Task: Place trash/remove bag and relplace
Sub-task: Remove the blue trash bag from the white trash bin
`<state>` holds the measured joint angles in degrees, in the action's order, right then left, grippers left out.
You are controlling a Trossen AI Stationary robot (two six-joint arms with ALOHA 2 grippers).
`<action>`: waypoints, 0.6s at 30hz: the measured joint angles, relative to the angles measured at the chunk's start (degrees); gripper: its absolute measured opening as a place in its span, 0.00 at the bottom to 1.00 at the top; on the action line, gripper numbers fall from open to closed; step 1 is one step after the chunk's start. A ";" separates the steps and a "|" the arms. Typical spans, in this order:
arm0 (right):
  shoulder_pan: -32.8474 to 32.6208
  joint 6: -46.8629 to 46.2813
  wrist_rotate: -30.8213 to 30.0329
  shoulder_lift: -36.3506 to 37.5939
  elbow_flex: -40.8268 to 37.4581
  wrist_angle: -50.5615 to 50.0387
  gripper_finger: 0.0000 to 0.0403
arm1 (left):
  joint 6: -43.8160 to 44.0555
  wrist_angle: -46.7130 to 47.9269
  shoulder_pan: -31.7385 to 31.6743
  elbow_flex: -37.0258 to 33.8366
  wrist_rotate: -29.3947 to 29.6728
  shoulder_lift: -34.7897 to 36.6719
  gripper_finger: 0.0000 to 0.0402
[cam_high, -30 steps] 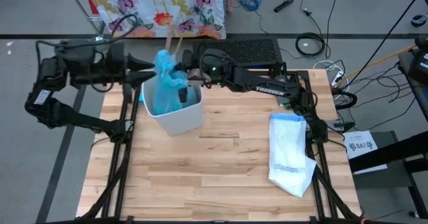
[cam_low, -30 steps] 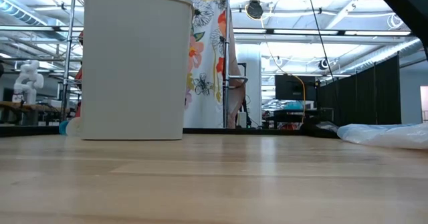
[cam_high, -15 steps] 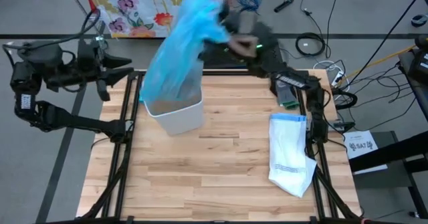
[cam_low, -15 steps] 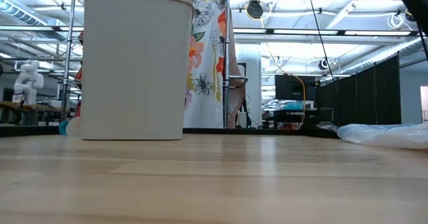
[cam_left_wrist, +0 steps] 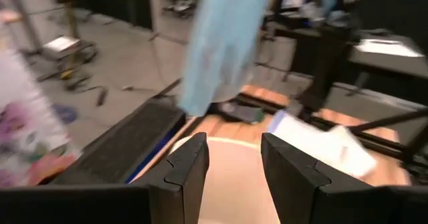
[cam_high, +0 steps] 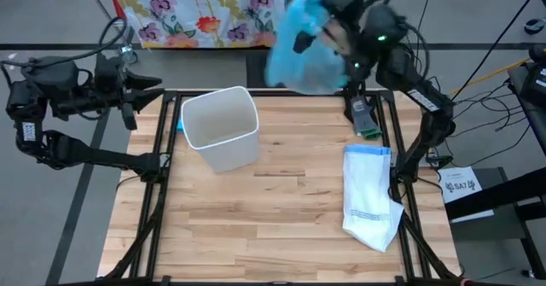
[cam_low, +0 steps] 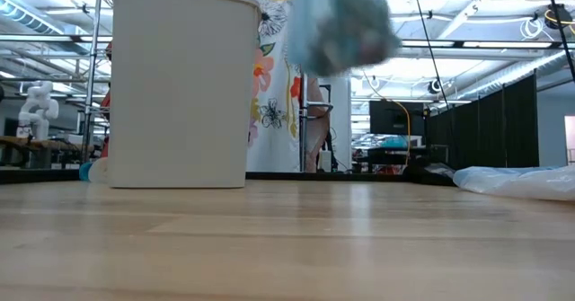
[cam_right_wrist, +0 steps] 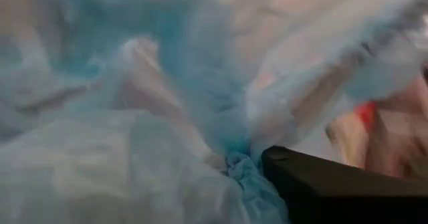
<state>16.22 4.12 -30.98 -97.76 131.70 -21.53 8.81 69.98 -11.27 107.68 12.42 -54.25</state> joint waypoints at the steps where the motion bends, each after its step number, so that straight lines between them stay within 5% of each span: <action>1: -0.16 -3.29 -2.90 0.07 0.00 -5.27 0.00 | 0.88 0.90 0.00 0.00 1.52 0.29 0.36; 9: 0.34 -26.57 -12.05 -0.79 -0.15 -37.42 0.00 | 5.86 4.84 0.00 -0.10 4.99 2.29 0.36; 18: 0.67 -38.60 -15.59 -0.93 -5.40 -51.55 0.00 | 10.57 4.86 0.00 -3.01 4.45 5.88 0.36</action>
<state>16.89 -34.48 -46.58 -98.70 126.30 -73.08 19.37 74.84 -11.27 104.66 16.87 -48.38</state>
